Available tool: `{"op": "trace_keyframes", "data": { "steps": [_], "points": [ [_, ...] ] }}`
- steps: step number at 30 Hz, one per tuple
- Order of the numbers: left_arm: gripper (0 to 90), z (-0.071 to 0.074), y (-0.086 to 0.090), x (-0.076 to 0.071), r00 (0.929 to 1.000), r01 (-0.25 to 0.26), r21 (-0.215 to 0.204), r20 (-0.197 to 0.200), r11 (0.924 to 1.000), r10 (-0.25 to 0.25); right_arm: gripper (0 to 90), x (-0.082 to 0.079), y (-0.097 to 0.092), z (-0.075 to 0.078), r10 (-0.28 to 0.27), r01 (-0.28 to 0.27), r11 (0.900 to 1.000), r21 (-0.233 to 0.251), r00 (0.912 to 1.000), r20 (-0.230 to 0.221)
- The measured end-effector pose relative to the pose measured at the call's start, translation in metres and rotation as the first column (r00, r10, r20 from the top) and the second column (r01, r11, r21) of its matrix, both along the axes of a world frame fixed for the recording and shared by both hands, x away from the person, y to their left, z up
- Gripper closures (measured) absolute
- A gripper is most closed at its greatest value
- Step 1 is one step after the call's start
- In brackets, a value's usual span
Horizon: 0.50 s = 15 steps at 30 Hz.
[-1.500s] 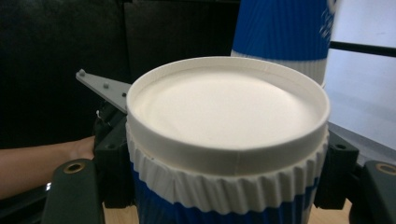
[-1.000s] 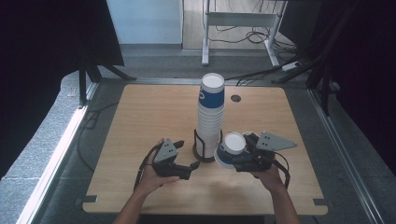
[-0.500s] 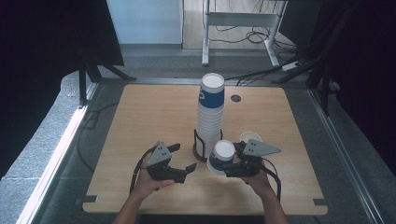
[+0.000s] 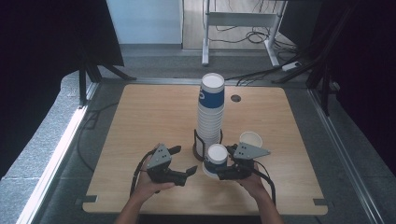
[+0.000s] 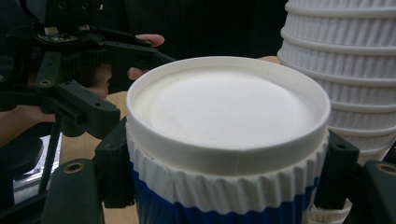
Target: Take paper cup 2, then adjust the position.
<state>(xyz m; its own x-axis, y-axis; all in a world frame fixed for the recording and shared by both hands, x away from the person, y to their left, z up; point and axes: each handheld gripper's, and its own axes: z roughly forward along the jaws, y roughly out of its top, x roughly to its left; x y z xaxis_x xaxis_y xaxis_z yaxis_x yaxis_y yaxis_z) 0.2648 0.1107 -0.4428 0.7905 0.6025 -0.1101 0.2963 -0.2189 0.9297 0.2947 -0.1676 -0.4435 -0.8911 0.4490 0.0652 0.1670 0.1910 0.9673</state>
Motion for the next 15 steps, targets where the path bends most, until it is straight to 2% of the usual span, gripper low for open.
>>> {"op": "trace_keyframes", "data": {
  "steps": [5,15],
  "points": [
    [7.9,-0.0016,-0.0005,-0.0004,1.0,-0.004,0.003,-0.004,1.0,0.004,26.0,0.0006,-0.0001,-0.0007,-0.004,0.004,1.0,-0.001,1.0,0.007],
    [7.4,-0.0043,-0.0041,-0.0006,0.9999,-0.009,0.011,-0.013,0.9999,0.01,25.9,0.0018,-0.0072,0.0023,-0.019,0.018,0.9992,0.035,0.9998,0.01]
  ]
}}
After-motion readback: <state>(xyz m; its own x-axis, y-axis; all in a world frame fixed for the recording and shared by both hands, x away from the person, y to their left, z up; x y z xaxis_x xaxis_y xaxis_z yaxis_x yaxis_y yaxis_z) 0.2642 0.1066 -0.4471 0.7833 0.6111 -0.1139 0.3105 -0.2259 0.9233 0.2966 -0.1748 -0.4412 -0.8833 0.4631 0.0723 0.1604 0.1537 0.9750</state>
